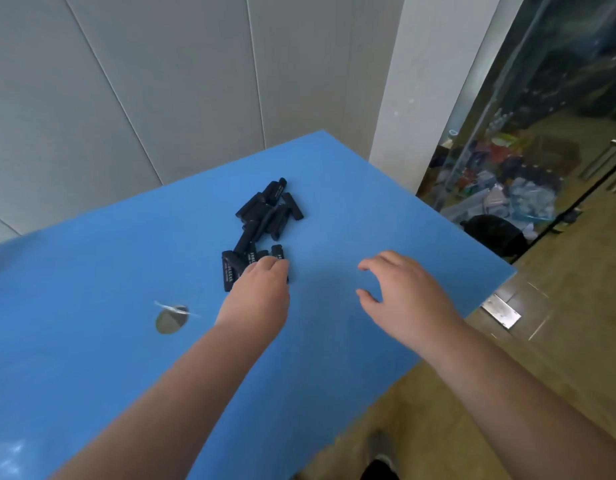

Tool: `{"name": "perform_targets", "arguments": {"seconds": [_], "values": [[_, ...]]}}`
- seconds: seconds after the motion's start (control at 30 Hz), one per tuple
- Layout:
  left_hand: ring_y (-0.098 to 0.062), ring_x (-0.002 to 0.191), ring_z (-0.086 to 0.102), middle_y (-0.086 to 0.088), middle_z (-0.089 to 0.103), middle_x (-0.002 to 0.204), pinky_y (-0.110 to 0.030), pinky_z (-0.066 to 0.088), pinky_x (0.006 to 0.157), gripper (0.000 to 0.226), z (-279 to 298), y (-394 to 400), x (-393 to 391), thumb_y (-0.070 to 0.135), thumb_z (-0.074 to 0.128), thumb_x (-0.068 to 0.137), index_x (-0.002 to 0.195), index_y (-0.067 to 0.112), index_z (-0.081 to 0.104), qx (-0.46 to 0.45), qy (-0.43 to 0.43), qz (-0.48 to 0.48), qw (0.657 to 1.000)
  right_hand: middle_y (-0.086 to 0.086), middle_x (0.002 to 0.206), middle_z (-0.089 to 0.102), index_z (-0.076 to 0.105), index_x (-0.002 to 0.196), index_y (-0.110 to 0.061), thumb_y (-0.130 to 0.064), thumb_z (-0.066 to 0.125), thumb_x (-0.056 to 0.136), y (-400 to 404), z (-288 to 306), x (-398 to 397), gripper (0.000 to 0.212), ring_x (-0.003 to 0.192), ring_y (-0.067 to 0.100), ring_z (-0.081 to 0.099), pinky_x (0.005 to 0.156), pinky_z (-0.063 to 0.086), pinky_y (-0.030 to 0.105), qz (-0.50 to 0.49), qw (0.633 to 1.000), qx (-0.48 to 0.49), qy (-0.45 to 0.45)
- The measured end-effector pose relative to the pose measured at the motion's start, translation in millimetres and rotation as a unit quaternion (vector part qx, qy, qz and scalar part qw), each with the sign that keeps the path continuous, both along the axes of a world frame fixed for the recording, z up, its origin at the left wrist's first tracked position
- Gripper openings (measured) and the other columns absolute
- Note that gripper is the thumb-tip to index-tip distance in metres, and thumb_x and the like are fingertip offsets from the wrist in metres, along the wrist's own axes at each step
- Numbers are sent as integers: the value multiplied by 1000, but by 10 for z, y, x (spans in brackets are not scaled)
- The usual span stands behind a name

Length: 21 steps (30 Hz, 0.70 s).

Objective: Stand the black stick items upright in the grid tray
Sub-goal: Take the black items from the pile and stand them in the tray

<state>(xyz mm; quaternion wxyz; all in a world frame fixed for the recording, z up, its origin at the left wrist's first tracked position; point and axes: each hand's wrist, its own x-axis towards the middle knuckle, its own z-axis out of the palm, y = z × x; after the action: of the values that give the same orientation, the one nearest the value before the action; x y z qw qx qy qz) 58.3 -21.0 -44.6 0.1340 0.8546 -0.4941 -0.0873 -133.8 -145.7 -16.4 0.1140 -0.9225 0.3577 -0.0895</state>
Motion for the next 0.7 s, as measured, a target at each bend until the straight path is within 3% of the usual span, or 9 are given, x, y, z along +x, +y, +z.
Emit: {"name": "perform_targets", "arguments": {"seconds": [0.07,0.17,0.27,0.5,0.6,0.7], "values": [[-22,111,50,0,54,116,-35,48,85,22,-25,-121,66,12,48,96,117,11,57,18,-9,16,1000,-6,121,58,61,126,-24,-36,63,92,-142,-39,76,35,116,20,54,94,48,35,12,1000,7,-4],[-21,91,49,1,48,96,-31,38,71,4,-45,-248,131,13,49,94,92,16,52,55,-24,72,996,-6,119,58,61,125,-24,-35,63,92,-312,-102,185,34,115,20,53,94,48,36,43,999,24,-4],[-19,78,43,2,43,90,-31,35,66,12,-66,-336,137,16,50,93,83,19,44,86,-39,118,988,-7,120,57,60,126,-25,-36,61,93,-480,-160,292,34,116,20,53,94,47,34,90,995,36,8],[-20,74,47,2,43,89,-36,43,59,18,-31,-545,80,10,53,89,78,19,42,80,-18,214,973,-9,123,57,59,127,-27,-36,59,94,-833,-250,509,34,118,17,51,93,49,36,169,984,64,-7],[-23,78,53,-2,53,94,-39,50,66,4,-45,-596,47,16,54,92,91,14,51,53,9,249,967,-9,125,57,58,129,-27,-36,57,95,-969,-293,563,34,120,17,51,94,48,37,183,980,78,2],[-22,79,57,-1,58,92,-35,47,65,17,-46,-627,39,27,58,93,103,16,50,52,49,282,957,-9,124,57,58,129,-27,-37,56,96,-1073,-320,588,35,120,16,51,93,47,32,194,977,83,16]]}}
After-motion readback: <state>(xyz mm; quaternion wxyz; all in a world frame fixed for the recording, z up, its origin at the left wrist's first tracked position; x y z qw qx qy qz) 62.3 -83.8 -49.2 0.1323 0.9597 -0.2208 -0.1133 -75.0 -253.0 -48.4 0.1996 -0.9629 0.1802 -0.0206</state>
